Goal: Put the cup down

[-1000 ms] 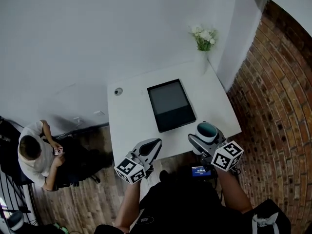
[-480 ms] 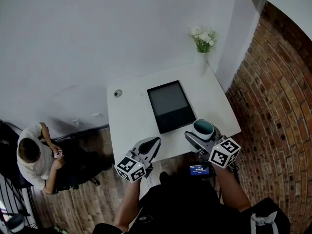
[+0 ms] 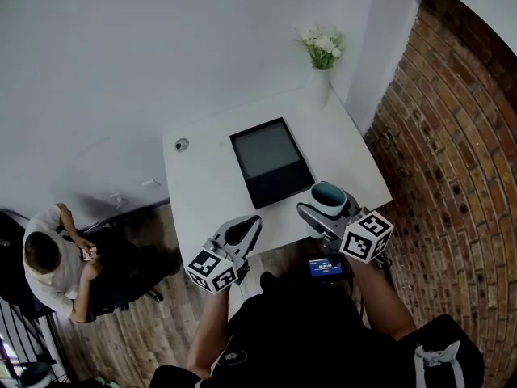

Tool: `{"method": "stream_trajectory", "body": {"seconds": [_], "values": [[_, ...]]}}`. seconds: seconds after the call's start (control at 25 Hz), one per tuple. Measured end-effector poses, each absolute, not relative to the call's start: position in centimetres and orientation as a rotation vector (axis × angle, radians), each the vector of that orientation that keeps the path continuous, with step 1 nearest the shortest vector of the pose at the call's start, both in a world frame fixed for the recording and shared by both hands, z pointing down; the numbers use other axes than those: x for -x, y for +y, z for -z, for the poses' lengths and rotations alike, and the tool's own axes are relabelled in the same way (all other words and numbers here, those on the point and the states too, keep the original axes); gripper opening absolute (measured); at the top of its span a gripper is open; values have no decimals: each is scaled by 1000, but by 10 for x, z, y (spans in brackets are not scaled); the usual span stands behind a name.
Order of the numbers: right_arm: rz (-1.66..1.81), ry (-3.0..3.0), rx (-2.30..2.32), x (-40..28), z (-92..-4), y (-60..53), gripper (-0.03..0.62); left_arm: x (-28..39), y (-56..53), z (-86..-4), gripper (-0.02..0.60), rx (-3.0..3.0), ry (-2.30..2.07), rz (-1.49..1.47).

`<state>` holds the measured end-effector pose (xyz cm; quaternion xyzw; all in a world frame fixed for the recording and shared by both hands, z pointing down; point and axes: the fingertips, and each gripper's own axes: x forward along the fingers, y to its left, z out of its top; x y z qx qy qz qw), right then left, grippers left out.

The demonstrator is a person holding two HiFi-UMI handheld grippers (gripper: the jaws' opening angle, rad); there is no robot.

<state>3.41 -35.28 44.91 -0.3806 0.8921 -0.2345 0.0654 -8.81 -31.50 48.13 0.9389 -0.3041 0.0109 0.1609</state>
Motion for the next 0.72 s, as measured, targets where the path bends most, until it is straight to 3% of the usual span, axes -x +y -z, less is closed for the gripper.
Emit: {"method": "stream_trajectory", "body": {"seconds": [0.72], "values": [[669,2851,1110,-29,-500,-413,405,86,-330,-470,8,-2687,-898,-70]]}}
